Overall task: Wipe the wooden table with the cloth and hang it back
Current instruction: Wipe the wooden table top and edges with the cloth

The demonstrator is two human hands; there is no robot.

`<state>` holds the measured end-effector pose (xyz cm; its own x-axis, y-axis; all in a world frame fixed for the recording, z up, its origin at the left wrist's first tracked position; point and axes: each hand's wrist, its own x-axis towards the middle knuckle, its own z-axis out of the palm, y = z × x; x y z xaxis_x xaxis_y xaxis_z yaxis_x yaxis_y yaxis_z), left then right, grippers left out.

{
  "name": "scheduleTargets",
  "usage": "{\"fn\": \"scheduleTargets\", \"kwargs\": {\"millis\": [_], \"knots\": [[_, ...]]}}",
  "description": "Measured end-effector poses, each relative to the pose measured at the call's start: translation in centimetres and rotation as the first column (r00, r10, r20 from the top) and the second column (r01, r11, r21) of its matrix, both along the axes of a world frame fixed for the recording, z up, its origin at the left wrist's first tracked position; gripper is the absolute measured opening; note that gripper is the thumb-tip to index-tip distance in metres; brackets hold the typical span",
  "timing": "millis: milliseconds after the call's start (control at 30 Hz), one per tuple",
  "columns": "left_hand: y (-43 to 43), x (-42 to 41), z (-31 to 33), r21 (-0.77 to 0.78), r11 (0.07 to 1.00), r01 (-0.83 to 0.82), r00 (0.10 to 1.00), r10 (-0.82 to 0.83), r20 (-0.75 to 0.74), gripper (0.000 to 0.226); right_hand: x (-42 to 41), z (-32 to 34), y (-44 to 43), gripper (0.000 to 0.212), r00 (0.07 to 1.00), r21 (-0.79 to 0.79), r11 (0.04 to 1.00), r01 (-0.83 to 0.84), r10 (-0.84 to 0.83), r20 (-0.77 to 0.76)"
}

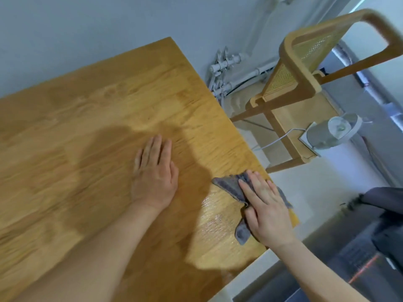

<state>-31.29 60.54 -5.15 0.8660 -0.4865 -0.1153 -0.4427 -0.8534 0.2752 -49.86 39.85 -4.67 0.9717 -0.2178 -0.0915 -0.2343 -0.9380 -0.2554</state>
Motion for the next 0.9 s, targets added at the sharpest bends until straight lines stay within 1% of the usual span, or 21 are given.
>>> {"fn": "scheduleTargets", "kwargs": {"millis": [33,67,100,167,200,233,267,300,367,434,500,567,600,634,667,734,767,800,834,867,900], "knots": [[0.3,-0.5,0.2,0.011,1.0,0.018,1.0,-0.017,-0.017,0.055,-0.8,-0.1,-0.3,0.056,0.998,-0.01,0.998,0.066,-0.066,0.003],[0.8,-1.2,0.3,0.021,0.999,0.035,0.999,-0.034,-0.033,0.055,-1.0,-0.3,-0.1,0.057,0.985,-0.01,0.985,0.174,-0.174,0.013],[1.3,-1.9,0.4,0.026,0.998,0.052,0.998,-0.051,-0.038,0.055,-0.8,-0.4,0.8,0.058,0.948,0.001,0.948,0.317,-0.317,0.029],[2.5,-3.4,0.5,0.027,0.997,0.072,0.997,-0.071,-0.037,0.056,0.4,-0.6,4.2,0.06,0.801,0.022,0.803,0.595,-0.595,0.068],[2.9,-4.0,0.4,0.019,0.997,0.077,0.996,-0.076,-0.039,0.057,1.3,-0.7,6.3,0.061,0.741,0.025,0.744,0.668,-0.668,0.072],[3.4,-4.7,0.4,0.013,0.996,0.087,0.995,-0.087,-0.048,0.057,2.1,-0.8,8.5,0.062,0.726,0.023,0.728,0.685,-0.685,0.058],[3.9,-5.4,0.5,0.01,0.994,0.105,0.993,-0.104,-0.063,0.057,2.7,-0.8,10.6,0.062,0.751,0.017,0.752,0.659,-0.659,0.043],[4.4,-6.2,0.7,0.004,0.992,0.129,0.989,-0.128,-0.075,0.057,3.1,-0.8,12.7,0.062,0.797,0.015,0.798,0.603,-0.603,0.041],[5.9,-7.8,1.0,-0.012,0.985,0.173,0.981,-0.173,-0.085,0.057,3.6,-1.0,16.5,0.058,0.886,0.014,0.888,0.459,-0.459,0.061],[7.7,-9.2,1.2,-0.03,0.984,0.178,0.977,-0.18,-0.115,0.057,3.3,-1.0,19.0,0.054,0.949,0.036,0.952,0.305,-0.307,0.069],[9.5,-10.3,1.5,-0.026,0.981,0.194,0.971,-0.196,-0.14,0.058,2.1,-0.8,19.1,0.053,0.989,0.052,0.991,0.123,-0.126,0.072],[10.8,-11.2,1.8,-0.005,0.97,0.243,0.96,-0.241,-0.146,0.06,0.2,-0.9,16.1,0.054,0.997,0.003,1.0,-0.031,0.031,0.077],[11.2,-11.5,2.1,0.003,0.966,0.258,0.953,-0.254,-0.163,0.06,-0.7,-1.0,13.9,0.055,0.997,-0.027,0.999,-0.021,0.024,0.079],[11.4,-11.7,2.4,-0.001,0.966,0.259,0.952,-0.255,-0.169,0.059,-1.3,-1.2,11.6,0.056,0.994,-0.043,0.997,0.069,-0.065,0.084],[11.4,-11.8,2.7,-0.017,0.968,0.251,0.953,-0.25,-0.172,0.057,-1.7,-1.2,9.5,0.056,0.973,-0.046,0.975,0.218,-0.214,0.085],[11.5,-11.8,2.9,-0.035,0.97,0.242,0.948,-0.244,-0.204,0.057,-1.4,-1.0,7.7,0.058,0.858,-0.02,0.859,0.512,-0.51,0.067],[11.6,-11.9,3.1,-0.043,0.971,0.237,0.946,-0.241,-0.217,0.057,-0.6,-0.9,8.4,0.059,0.794,-0.012,0.795,0.607,-0.606,0.059],[11.6,-12.0,3.3,-0.071,0.974,0.215,0.947,-0.226,-0.228,0.056,0.3,-0.9,10.0,0.06,0.755,-0.002,0.755,0.655,-0.655,0.046],[11.7,-12.1,3.4,-0.115,0.978,0.175,0.949,-0.199,-0.243,0.055,1.0,-0.8,12.2,0.06,0.754,0.006,0.754,0.656,-0.656,0.041],[11.9,-12.1,3.5,-0.158,0.979,0.131,0.952,-0.169,-0.255,0.053,1.4,-0.8,14.9,0.06,0.793,0.013,0.795,0.607,-0.607,0.048],[12.2,-12.0,3.7,-0.198,0.976,0.093,0.958,-0.141,-0.248,0.05,1.4,-1.0,17.9,0.059,0.857,0.02,0.859,0.512,-0.513,0.054]]}}
